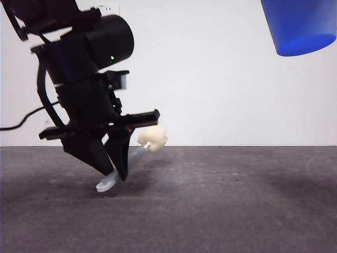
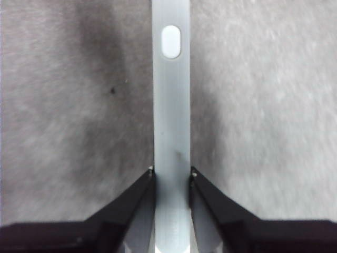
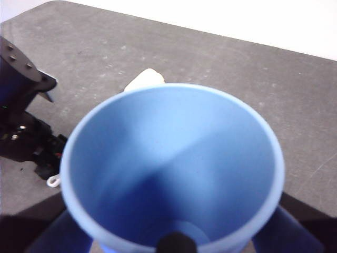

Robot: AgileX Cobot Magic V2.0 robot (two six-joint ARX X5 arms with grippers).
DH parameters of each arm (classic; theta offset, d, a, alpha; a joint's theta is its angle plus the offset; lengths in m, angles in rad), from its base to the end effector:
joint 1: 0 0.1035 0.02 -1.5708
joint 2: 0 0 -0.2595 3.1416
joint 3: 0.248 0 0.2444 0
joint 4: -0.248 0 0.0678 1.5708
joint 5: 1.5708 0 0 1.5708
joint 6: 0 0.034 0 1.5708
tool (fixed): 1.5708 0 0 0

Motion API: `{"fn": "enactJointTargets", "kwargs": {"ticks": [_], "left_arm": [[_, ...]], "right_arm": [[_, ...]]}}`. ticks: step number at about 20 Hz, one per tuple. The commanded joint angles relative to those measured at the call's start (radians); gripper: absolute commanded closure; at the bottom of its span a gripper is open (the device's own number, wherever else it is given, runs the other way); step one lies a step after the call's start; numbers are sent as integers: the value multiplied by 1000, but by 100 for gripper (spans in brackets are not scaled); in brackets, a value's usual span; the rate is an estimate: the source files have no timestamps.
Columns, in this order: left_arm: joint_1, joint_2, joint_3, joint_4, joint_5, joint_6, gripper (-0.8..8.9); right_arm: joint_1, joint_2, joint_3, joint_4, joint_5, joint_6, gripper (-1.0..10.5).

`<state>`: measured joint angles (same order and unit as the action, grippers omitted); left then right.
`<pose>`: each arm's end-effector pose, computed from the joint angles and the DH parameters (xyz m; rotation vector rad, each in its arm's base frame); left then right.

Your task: Pick up the cup brush,pick up the cup,insert the brush into the cup,clean the cup,put the cup brush back,put the cup back to the fixed position on the table

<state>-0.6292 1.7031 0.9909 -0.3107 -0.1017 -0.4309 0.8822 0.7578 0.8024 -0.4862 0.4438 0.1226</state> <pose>0.2654 -0.1889 0.1646 -0.0191 1.0393 -0.2610 0.1095 0.1101 0.3103 -0.1545 0.3757 0.4080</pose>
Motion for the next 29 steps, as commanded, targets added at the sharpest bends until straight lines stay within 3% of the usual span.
{"fn": "enactJointTargets", "kwargs": {"ticks": [1, 9, 12, 13, 19, 23, 25, 29], "left_arm": [[3, 32, -9, 33, -2, -45, 822], [3, 66, -9, 40, -8, -94, 797], [2, 66, -9, 26, 7, -94, 482], [2, 65, -8, 18, 14, -94, 443], [2, -19, -8, -43, 33, -88, 437], [0, -175, -8, -90, 74, -16, 437], [0, -280, -8, -133, 117, 15, 438], [0, -500, -8, -220, 135, 70, 438]], "right_arm": [[2, -1, 5, 6, -1, 19, 963], [2, 1, 5, 5, -2, 39, 963], [2, 1, 5, 5, -2, 43, 963], [2, 2, 5, 6, -3, 45, 963], [0, 84, 4, 109, 0, 35, 963], [-60, 218, -13, 259, -12, 6, 963], [-122, 278, -59, 394, -97, 5, 964], [-214, 408, -161, 635, -187, 3, 963]]}}
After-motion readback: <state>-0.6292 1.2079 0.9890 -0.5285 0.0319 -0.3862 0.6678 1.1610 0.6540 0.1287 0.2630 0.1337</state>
